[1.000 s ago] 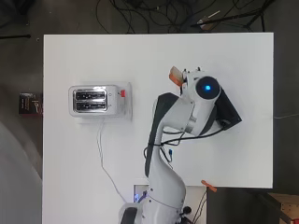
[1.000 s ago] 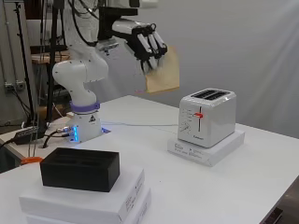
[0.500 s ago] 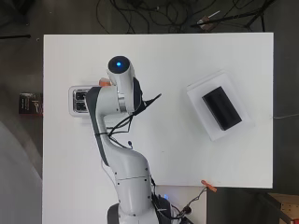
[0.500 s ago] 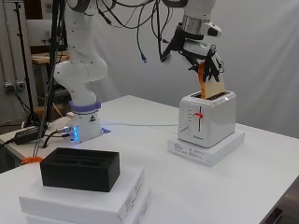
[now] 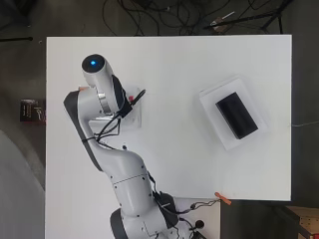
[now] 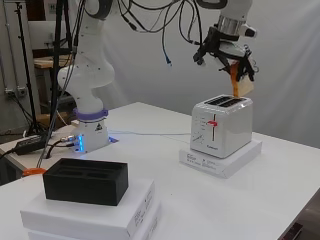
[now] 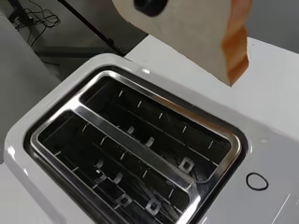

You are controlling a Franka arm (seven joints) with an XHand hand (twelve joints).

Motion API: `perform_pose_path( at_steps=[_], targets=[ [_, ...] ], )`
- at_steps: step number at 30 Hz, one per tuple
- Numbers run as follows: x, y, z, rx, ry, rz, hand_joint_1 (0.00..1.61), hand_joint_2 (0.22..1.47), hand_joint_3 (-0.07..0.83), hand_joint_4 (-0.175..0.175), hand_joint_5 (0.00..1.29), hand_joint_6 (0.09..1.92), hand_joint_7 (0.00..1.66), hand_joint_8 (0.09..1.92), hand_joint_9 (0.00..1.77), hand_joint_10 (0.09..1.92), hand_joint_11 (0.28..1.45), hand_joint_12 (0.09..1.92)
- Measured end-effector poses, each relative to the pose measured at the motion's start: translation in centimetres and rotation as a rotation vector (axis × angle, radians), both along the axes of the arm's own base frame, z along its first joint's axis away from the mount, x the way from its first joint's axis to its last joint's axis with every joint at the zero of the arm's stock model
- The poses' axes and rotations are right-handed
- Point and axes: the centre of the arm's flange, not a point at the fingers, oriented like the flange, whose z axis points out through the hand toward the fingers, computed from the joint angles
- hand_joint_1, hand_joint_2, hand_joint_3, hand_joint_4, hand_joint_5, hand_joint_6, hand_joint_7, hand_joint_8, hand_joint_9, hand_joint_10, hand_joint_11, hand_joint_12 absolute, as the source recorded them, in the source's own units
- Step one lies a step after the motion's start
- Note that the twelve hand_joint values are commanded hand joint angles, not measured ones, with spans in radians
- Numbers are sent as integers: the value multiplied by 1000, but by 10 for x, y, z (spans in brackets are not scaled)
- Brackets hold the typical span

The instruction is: Teleoperate dual arm-hand system to toast a bread

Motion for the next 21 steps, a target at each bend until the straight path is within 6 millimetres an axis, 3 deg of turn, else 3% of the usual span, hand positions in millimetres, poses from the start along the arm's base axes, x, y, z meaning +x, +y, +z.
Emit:
perform_pose_path(
  at_steps=[3,8,14,21],
  targets=[
    [-3,-4,-15,2,25,11,1230,1175,0,-175,678,1300,1075,937,1403,87,794,100],
    [-10,-29,-34,10,36,3,1239,1151,-1,-175,724,1261,1125,837,1416,87,809,87],
    [-13,-34,-36,23,37,4,1243,1143,-1,-175,742,1240,1142,808,1424,87,812,87],
    [-21,-35,-17,-28,-41,26,1238,1154,1,-175,716,1255,1119,858,1431,87,824,87]
  ],
)
